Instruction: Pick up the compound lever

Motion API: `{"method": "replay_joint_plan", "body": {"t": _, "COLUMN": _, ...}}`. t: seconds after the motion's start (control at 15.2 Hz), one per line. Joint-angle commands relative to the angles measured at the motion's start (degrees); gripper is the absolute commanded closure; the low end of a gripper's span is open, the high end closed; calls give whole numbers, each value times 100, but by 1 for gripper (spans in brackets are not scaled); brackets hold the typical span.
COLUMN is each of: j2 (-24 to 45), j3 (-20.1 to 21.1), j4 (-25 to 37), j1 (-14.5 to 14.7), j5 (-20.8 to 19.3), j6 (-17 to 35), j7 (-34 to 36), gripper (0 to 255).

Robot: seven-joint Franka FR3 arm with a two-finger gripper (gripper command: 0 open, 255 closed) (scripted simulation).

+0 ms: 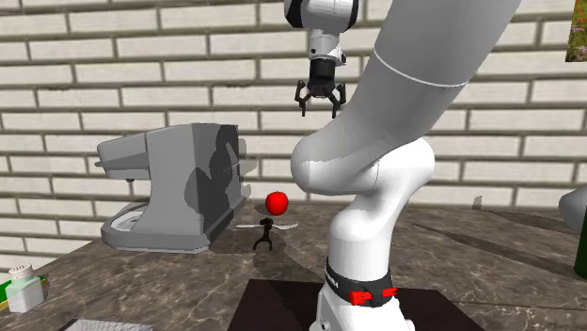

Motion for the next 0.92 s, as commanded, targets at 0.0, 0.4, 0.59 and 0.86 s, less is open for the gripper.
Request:
{"method": "replay_joint_plan", "body": {"t": 0.0, "j2": 0, "j3": 0, "j4": 0, "j1": 0, "j5": 0, "j6": 0, "j7": 0, "gripper": 0}}
{"method": "replay_joint_plan", "body": {"t": 0.4, "j2": 492, "j3": 276, "j4": -660, "j1": 103, "j5": 282, "j6": 945, "j7": 414, "gripper": 0}}
{"method": "replay_joint_plan", "body": {"t": 0.59, "j2": 844, "j3": 415, "j4": -903, "j1": 168, "j5": 431, "j6": 1442, "j7": 603, "gripper": 0}}
{"method": "replay_joint_plan", "body": {"t": 0.86, "j2": 1425, "j3": 595, "j4": -1127, "j1": 268, "j5": 633, "j6": 2123, "j7": 838, "gripper": 0}}
